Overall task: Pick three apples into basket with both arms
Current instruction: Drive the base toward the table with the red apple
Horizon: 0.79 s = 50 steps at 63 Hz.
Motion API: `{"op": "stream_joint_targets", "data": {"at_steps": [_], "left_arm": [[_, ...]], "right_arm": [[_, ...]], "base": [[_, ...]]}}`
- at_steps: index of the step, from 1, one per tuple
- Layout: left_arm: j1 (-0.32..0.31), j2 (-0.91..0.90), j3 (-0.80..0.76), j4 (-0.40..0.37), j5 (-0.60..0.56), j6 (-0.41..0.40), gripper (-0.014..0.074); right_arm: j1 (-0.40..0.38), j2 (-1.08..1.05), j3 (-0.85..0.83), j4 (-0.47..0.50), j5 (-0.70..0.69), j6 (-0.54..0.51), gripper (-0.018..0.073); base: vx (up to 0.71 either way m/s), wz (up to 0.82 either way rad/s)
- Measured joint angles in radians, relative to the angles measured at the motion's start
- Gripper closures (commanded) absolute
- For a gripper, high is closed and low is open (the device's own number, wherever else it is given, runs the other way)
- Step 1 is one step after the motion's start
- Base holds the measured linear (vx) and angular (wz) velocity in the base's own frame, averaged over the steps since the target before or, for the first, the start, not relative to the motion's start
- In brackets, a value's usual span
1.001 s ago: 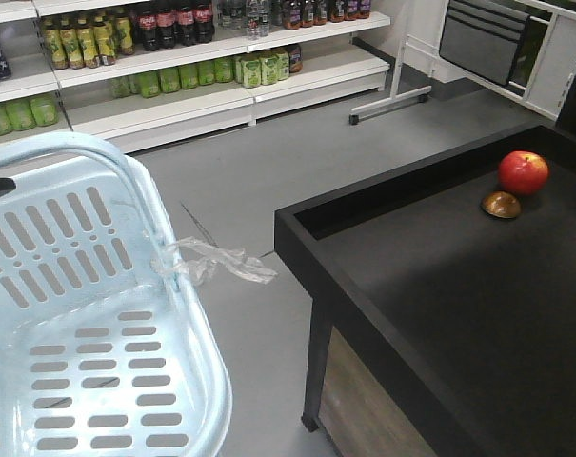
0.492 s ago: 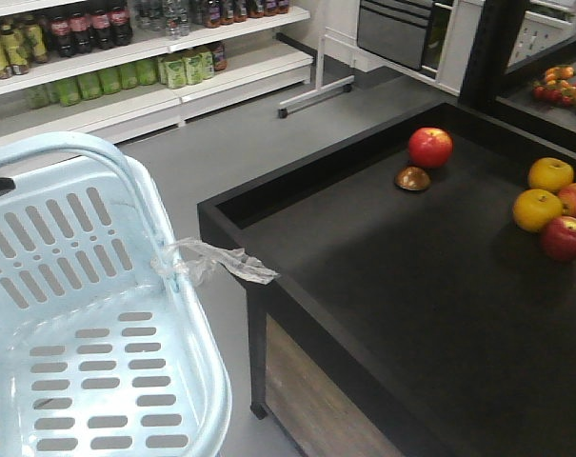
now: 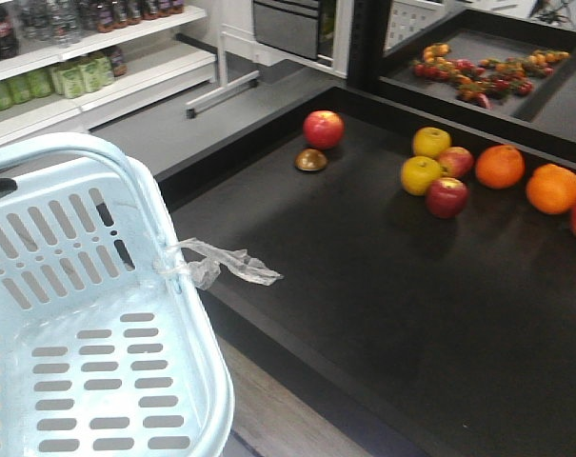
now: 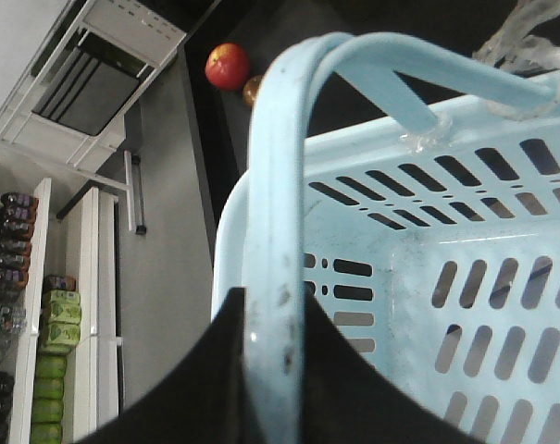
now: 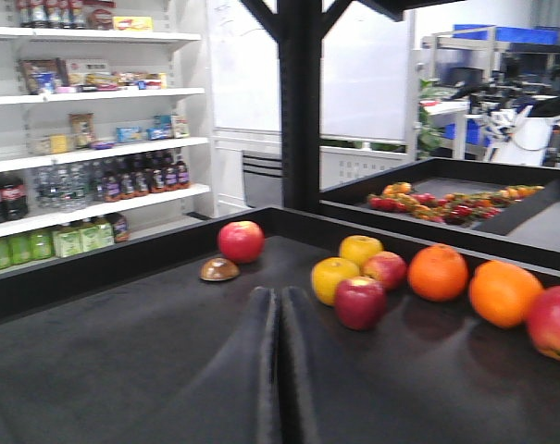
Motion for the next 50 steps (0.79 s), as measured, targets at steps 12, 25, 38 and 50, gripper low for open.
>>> {"op": "stream_joint_targets", "data": {"at_steps": [12,25,38,50], "left_arm": [[0.000,0.000,0.000,0.000,0.000,0.000,0.0603],[0.000,0.000,0.000,0.000,0.000,0.000,0.0603],[0.000,0.000,0.000,0.000,0.000,0.000,0.0603],[0.000,0.001,0.000,0.003,0.000,0.000,0.0603]], "right_arm": [[0.000,0.000,0.000,0.000,0.000,0.000,0.0568],[0.000,0.000,0.000,0.000,0.000,0.000,0.0568],[0.000,0.000,0.000,0.000,0.000,0.000,0.0568],[0.000,0.000,0.000,0.000,0.000,0.000,0.0568]], "base": [[-0.03,-0.31],[0.01,-0.24],[0.06,-0.28],[0.08,-0.32]]}}
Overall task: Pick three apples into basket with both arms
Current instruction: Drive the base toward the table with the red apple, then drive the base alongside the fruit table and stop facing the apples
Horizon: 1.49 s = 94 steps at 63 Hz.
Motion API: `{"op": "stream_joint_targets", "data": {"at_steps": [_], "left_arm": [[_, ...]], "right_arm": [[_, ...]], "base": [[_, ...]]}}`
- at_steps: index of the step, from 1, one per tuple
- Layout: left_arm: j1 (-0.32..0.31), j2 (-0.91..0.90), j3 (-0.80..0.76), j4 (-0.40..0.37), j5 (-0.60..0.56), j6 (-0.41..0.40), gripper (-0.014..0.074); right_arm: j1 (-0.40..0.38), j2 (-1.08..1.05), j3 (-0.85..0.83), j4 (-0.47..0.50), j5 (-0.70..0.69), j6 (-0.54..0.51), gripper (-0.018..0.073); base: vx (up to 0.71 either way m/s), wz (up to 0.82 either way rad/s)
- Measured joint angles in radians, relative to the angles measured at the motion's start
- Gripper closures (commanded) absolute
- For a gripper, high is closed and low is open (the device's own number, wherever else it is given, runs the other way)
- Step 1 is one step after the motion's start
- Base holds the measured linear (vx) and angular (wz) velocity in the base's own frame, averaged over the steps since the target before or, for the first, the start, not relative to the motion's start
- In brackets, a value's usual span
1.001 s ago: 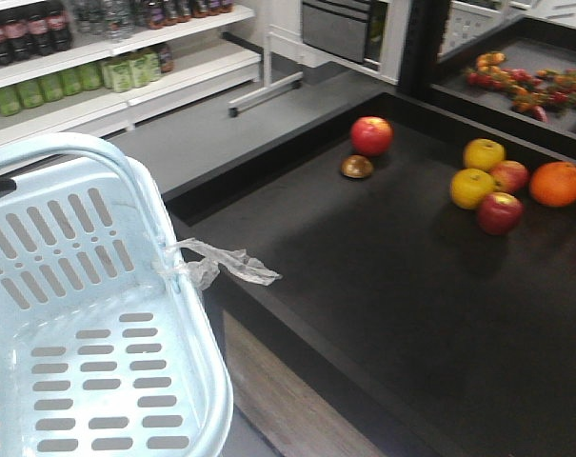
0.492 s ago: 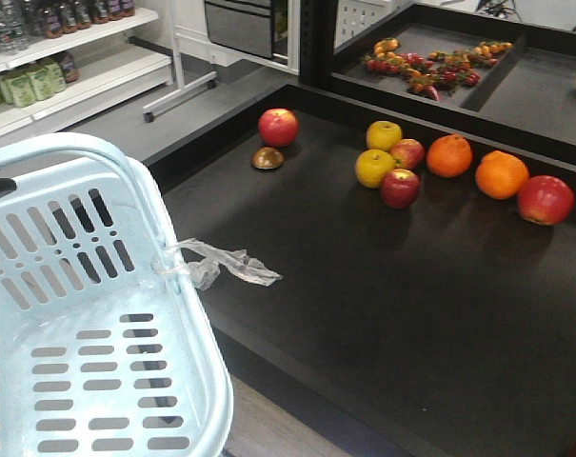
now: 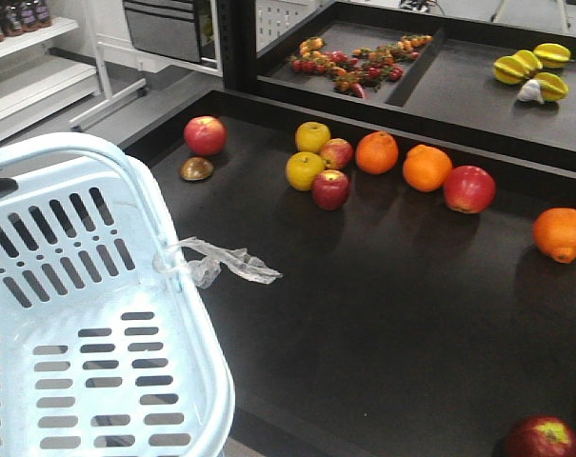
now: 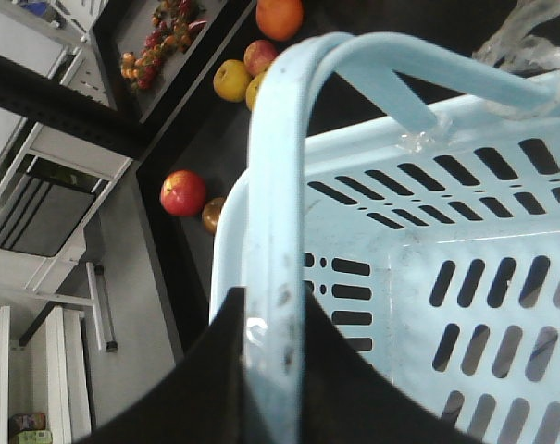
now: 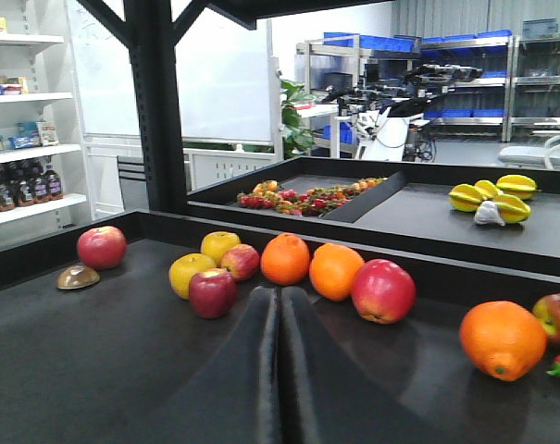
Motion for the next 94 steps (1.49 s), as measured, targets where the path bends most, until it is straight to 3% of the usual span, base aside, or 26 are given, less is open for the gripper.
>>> {"op": "stream_joint_targets", "data": {"at_steps": [18,42,94], "left_arm": [[0.000,0.000,0.000,0.017,0.001,0.000,0.0603],[0.000,-0.003,0.000,-0.057,0.001,0.000,0.0603],[0.000,-0.003,0.000,-0.041,0.001,0.000,0.0603]], "right_arm": [[0.000,-0.001,0.000,0.000,0.000,0.000,0.0568],[0.001,-0.001,0.000,0.000,0.000,0.000,0.0568],[0.001,-0.001,0.000,0.000,0.000,0.000,0.0568]], "base": [[0.03,-0.16],[0.06,-0.27],[0.07,-0.27]]}}
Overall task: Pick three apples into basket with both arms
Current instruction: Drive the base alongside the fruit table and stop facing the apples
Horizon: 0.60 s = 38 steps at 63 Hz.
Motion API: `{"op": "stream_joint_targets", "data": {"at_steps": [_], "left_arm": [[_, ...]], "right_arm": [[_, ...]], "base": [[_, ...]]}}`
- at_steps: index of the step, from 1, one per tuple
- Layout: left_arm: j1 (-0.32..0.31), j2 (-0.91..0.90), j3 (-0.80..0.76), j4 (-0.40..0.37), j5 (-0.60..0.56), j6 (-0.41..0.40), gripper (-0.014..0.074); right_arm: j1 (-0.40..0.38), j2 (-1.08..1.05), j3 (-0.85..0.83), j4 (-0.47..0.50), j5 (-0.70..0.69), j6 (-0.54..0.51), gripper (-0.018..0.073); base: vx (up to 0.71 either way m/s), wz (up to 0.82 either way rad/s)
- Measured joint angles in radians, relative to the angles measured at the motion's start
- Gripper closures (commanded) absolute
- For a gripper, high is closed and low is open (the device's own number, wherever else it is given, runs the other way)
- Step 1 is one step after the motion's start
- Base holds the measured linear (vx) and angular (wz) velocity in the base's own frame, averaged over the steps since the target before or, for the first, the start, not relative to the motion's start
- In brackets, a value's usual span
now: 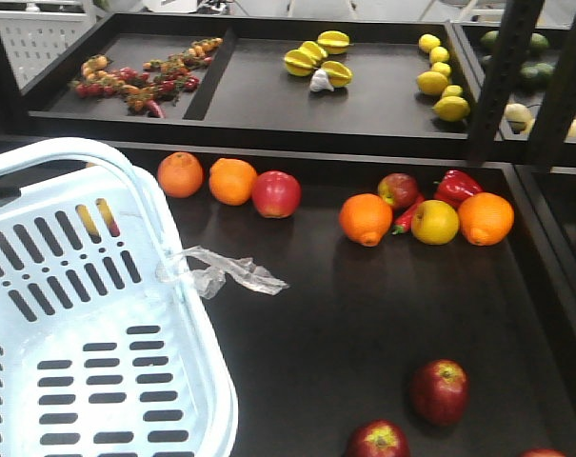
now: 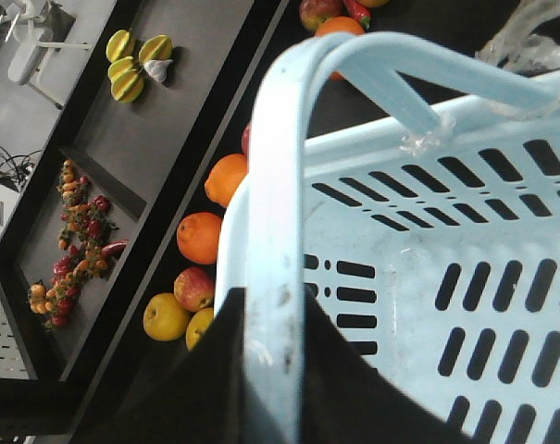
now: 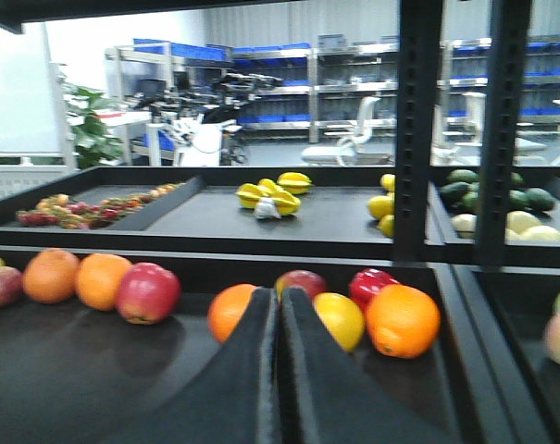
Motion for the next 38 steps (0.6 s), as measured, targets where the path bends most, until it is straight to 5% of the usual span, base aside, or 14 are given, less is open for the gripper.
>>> {"op": "stream_joint_targets", "data": {"at_steps": [38], "left_arm": [[0.000,0.001,0.000,-0.007,-0.001,0.000,0.0603]], "right_arm": [[0.000,0.000,0.000,0.000,0.000,0.000,0.0568]], "base": [[0.04,-0.15]]}}
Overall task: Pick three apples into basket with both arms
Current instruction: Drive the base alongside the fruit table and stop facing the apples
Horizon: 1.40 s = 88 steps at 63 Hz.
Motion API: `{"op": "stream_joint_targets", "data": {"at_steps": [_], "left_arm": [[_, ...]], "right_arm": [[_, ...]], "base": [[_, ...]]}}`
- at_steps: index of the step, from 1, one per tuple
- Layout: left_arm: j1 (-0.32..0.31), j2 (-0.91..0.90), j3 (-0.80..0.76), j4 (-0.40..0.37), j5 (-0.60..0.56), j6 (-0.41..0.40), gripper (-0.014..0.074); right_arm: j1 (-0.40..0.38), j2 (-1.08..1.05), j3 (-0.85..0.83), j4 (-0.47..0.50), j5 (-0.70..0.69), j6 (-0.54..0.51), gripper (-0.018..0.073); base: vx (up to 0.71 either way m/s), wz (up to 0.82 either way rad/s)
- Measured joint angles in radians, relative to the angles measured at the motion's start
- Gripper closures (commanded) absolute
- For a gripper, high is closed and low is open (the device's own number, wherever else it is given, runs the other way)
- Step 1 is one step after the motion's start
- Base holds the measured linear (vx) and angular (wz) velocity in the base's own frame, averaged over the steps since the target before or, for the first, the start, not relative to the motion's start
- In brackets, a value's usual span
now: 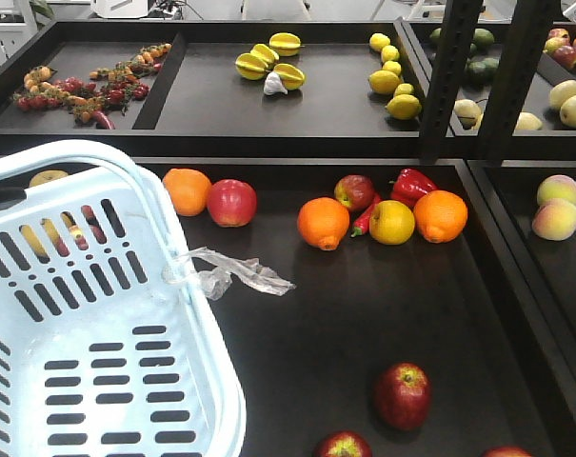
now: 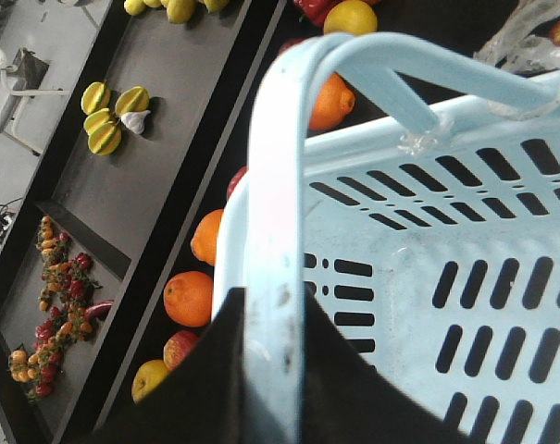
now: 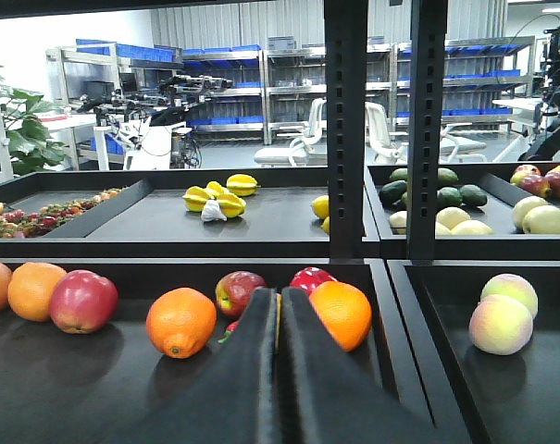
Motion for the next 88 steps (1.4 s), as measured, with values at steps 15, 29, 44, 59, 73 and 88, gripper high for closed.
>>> {"op": "stream_joint_targets", "data": {"at_steps": [15,29,44,59,73,88], "left_arm": [[0.000,0.000,0.000,0.000,0.000,0.000,0.0603],[0.000,0.000,0.000,0.000,0.000,0.000,0.0603],[0.000,0.000,0.000,0.000,0.000,0.000,0.0603],[0.000,0.000,0.000,0.000,0.000,0.000,0.0603],[0.000,0.000,0.000,0.000,0.000,0.000,0.0603],[0.000,0.000,0.000,-0.005,0.000,0.000,0.0603]], "right_arm": [[0.000,0.000,0.000,0.000,0.000,0.000,0.0568],[0.000,0.000,0.000,0.000,0.000,0.000,0.0568],[0.000,0.000,0.000,0.000,0.000,0.000,0.0568],[0.000,0.000,0.000,0.000,0.000,0.000,0.0568],[0.000,0.000,0.000,0.000,0.000,0.000,0.0568],[0.000,0.000,0.000,0.000,0.000,0.000,0.0568]], "base": [[0.00,0.00],[0.00,0.00],[0.00,0.00],[0.00,0.00],[0.00,0.00],[0.00,0.00]]}}
